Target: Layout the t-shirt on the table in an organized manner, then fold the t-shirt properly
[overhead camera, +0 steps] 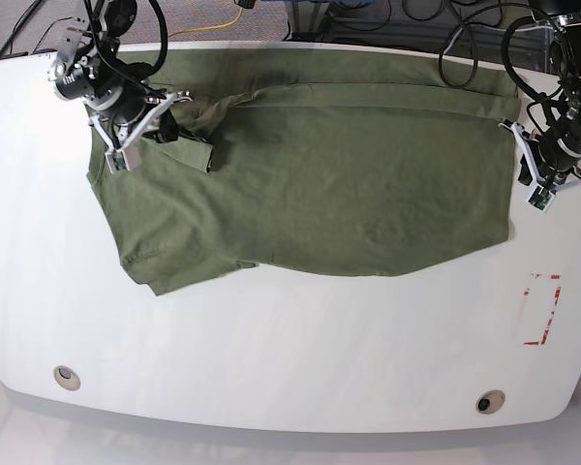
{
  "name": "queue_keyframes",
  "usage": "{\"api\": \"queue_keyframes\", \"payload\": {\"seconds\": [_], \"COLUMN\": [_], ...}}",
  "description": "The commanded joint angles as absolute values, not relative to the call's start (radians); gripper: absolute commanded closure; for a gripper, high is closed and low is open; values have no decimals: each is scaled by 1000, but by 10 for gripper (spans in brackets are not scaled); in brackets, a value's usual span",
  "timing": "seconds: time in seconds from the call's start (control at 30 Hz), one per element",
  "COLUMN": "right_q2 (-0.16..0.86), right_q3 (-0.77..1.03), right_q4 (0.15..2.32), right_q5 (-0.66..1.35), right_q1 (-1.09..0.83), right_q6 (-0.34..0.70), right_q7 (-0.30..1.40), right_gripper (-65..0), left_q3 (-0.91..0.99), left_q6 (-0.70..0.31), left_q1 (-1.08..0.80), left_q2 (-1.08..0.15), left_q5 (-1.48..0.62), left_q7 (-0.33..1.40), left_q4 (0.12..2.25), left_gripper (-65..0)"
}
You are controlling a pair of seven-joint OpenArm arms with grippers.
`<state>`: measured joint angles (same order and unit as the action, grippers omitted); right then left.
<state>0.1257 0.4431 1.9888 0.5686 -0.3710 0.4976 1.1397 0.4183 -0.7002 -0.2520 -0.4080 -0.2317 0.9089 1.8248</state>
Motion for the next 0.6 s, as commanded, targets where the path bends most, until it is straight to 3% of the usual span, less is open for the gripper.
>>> {"api": "queue_keyframes", "payload": {"seconds": [0.0,0.37,0.57], "right_q2": [130,127,130], "right_q3": [452,455,455], "right_q4": [2005,2003,1985], "right_q5": [587,584,584], "right_q1": [-384,-392,-392], "right_q6": [503,499,447], "right_q7": [1118,1102,1099], "right_gripper": [-27,-27,-27], "left_q3": [427,427,427], "left_q6": [-698,-698,-698], "left_q1": [-246,-246,-246], "left_q2": [-427,-427,-427], "left_q5": [-236,-236,-236], "left_q7": [894,894,894], "left_q4": [1839,1839,1839], "left_gripper": [0,0,0]}}
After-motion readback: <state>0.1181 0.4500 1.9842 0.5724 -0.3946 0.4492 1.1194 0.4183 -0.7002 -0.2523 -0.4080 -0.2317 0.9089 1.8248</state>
